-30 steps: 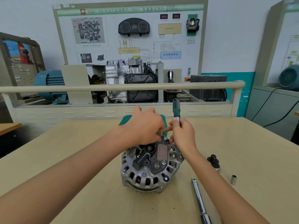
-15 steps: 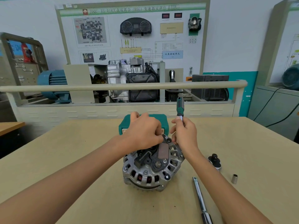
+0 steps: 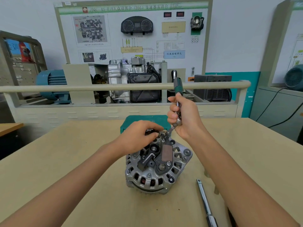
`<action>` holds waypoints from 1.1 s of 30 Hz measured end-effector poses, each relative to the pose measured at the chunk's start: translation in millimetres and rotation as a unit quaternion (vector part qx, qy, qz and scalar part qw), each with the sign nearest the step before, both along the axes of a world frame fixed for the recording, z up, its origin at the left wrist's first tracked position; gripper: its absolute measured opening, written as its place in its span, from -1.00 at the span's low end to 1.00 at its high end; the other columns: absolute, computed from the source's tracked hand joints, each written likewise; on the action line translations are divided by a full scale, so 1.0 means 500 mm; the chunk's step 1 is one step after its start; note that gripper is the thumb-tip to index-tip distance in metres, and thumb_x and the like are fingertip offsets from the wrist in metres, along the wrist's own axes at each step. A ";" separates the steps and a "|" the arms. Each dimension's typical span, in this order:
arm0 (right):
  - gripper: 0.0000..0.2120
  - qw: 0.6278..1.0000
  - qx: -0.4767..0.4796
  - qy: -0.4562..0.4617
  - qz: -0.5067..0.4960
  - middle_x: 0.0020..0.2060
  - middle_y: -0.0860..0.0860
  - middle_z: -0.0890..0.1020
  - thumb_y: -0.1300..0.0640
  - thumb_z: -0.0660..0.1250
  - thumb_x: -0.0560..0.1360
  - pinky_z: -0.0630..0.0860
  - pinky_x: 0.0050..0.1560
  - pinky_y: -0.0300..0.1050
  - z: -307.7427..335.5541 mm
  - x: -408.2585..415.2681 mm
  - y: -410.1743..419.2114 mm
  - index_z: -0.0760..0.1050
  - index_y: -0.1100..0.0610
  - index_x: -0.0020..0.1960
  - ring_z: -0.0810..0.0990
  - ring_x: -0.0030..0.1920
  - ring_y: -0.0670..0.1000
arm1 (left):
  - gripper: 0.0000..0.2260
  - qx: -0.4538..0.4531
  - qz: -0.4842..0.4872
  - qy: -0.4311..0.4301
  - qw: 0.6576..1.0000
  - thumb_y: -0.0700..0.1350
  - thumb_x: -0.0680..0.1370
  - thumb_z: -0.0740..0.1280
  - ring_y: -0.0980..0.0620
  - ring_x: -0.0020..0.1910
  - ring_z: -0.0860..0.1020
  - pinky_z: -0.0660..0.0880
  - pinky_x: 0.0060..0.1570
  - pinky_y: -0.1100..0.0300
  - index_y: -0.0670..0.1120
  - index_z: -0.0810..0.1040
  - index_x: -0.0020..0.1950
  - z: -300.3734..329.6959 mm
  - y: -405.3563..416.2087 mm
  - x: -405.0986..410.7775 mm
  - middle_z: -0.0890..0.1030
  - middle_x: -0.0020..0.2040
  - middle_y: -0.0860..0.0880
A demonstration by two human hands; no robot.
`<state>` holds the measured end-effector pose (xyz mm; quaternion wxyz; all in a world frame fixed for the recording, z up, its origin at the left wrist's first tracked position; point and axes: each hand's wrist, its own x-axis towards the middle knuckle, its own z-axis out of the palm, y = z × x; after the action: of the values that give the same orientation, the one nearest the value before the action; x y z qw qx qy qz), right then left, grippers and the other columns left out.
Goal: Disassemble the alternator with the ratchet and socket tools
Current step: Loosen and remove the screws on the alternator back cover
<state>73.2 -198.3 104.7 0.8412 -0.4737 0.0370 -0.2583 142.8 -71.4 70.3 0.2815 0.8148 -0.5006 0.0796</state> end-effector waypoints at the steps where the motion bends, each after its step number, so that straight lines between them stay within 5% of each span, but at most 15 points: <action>1: -0.71 1.000 -0.007 0.005 0.000 -0.64 -0.09 0.31 0.07 0.07 0.65 0.15 -0.66 -0.37 0.002 0.002 0.002 0.39 0.17 -0.18 0.25 -0.69 -0.13 | -0.76 -0.001 -0.003 -0.001 1.000 -0.20 0.55 0.28 0.24 0.09 0.46 0.27 0.08 0.44 -0.02 0.59 0.18 -0.001 0.000 0.001 0.60 0.15 0.08; 20: -0.71 0.998 -0.027 0.048 0.015 -0.65 -0.10 0.31 0.07 0.07 0.65 0.17 -0.67 -0.36 0.009 0.005 0.014 0.39 0.16 -0.18 0.25 -0.69 -0.14 | -0.78 -0.020 -0.011 0.006 1.000 -0.22 0.55 0.27 0.18 0.05 0.52 0.39 0.13 0.30 -0.03 0.63 0.11 -0.006 0.000 -0.002 0.63 0.08 0.06; 27: -0.71 0.997 -0.054 0.056 0.021 -0.65 -0.10 0.30 0.07 0.07 0.64 0.16 -0.67 -0.35 0.008 0.011 0.014 0.40 0.16 -0.18 0.24 -0.69 -0.14 | -0.79 -0.028 -0.024 0.004 0.999 -0.19 0.55 0.28 0.24 0.01 0.49 0.35 0.05 0.43 -0.04 0.61 0.14 -0.008 0.001 -0.004 0.62 0.08 0.06; 33: -0.72 0.956 -0.173 0.098 0.214 -0.62 -0.12 0.28 0.06 0.07 0.64 0.15 -0.71 -0.36 0.027 0.019 -0.002 0.46 0.20 -0.06 0.21 -0.69 -0.19 | -0.79 -0.041 -0.103 0.087 0.990 -0.16 0.53 0.34 0.17 0.08 0.55 0.40 0.22 0.18 -0.14 0.61 0.15 -0.001 0.003 -0.011 0.63 0.08 0.04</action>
<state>82.7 -199.3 118.2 0.7745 -0.6313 -0.0285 -0.0267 137.3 -69.9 69.9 0.3634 0.7507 -0.5518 -0.0005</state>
